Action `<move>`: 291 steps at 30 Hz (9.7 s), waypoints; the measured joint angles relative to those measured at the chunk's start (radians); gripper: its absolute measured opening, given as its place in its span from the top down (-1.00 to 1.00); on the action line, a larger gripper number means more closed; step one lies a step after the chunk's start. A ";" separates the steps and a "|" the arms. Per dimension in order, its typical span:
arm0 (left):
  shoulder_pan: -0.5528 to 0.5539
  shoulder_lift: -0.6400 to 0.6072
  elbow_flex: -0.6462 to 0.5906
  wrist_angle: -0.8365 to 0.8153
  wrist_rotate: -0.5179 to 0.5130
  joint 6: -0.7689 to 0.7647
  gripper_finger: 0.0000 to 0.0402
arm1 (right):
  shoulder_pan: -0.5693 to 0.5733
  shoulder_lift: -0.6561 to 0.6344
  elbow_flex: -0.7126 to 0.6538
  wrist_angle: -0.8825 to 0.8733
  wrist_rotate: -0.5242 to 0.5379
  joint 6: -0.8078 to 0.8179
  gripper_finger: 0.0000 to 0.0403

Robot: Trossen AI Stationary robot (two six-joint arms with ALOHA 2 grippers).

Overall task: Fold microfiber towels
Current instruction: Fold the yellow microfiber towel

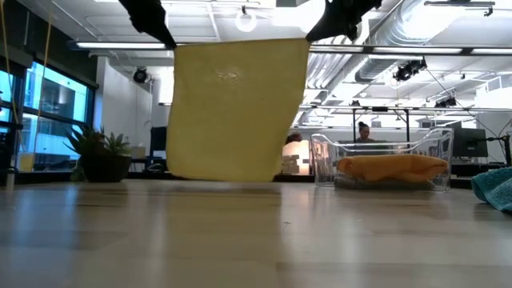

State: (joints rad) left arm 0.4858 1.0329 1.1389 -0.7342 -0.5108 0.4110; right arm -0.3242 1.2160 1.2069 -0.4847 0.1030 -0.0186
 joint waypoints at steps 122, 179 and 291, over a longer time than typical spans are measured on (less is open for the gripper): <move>-0.298 0.042 0.052 0.105 -0.151 -0.277 1.00 | 0.081 0.474 0.004 0.228 -0.100 -0.065 1.00; -0.170 0.128 -0.313 0.218 0.295 -0.313 1.00 | 0.119 0.205 -0.207 0.020 -0.106 0.094 1.00; -0.044 0.191 -0.526 0.354 0.438 -0.530 0.73 | 0.166 0.243 -0.310 -0.028 -0.199 0.353 0.53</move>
State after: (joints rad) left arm 0.4419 1.2235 0.6132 -0.3805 -0.0729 -0.1187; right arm -0.1577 1.4586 0.8967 -0.5129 -0.0962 0.3345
